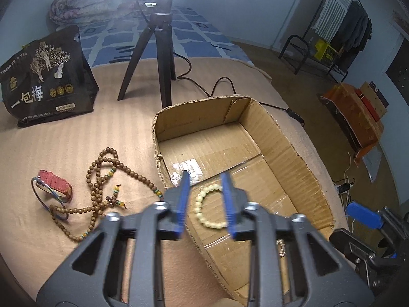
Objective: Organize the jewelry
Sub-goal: 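Open the left tool releasing the bracelet while the right tool releases the necklace in the box, then move the left tool to a pearl stud earring while the right tool approaches the jade pendant, then close the left tool on the pearl earring while the right tool grasps the green jade pendant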
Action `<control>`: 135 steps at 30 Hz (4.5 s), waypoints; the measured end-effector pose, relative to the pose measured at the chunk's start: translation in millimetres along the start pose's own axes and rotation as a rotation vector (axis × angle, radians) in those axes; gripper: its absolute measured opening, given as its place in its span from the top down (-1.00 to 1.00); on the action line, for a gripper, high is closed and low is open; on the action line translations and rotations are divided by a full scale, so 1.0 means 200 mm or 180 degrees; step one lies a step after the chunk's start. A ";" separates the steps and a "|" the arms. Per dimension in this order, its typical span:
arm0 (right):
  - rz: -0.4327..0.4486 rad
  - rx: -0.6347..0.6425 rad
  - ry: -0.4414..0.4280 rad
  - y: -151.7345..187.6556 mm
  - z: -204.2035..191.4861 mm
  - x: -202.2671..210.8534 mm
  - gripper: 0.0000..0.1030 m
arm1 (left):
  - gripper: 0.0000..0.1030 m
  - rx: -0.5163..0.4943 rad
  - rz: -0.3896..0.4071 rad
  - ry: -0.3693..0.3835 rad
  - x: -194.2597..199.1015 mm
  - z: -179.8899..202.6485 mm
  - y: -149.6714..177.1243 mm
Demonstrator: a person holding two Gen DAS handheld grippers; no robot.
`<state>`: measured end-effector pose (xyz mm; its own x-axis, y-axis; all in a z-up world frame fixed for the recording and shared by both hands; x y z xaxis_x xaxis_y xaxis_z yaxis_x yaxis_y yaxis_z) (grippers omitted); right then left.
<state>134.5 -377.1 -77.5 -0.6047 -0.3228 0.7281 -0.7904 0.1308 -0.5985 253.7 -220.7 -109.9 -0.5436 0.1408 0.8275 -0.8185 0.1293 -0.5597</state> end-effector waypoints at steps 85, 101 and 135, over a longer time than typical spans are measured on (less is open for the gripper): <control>-0.0856 0.0647 -0.0794 0.37 -0.72 -0.53 -0.07 | 0.65 -0.0396 -0.0465 0.0022 -0.04 -0.70 0.57; -0.0999 0.0840 -0.0791 0.41 -0.83 -0.70 -0.01 | 0.91 -0.0383 -0.0431 -0.0095 -0.05 -0.79 0.58; -0.0936 0.0989 -0.0472 0.40 -0.89 -0.83 0.43 | 0.47 -0.0217 -0.0407 -0.0081 -0.07 -0.84 0.56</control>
<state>153.8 -145.5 -185.9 -0.3206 -0.4380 0.8399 -0.8458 -0.2668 -0.4620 201.9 -42.5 -191.8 -0.4408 0.0942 0.8927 -0.8674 0.2111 -0.4506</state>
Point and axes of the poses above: each gripper's, at about its wrist camera, not at the fingertips, and x roughly against the way its jaws point, z to its right, y to its underside, the point moved 1 cm from there along -x, roughly the way its jaws point, and after that the axes turned 13 degrees about -y, right-handed, at the moved point
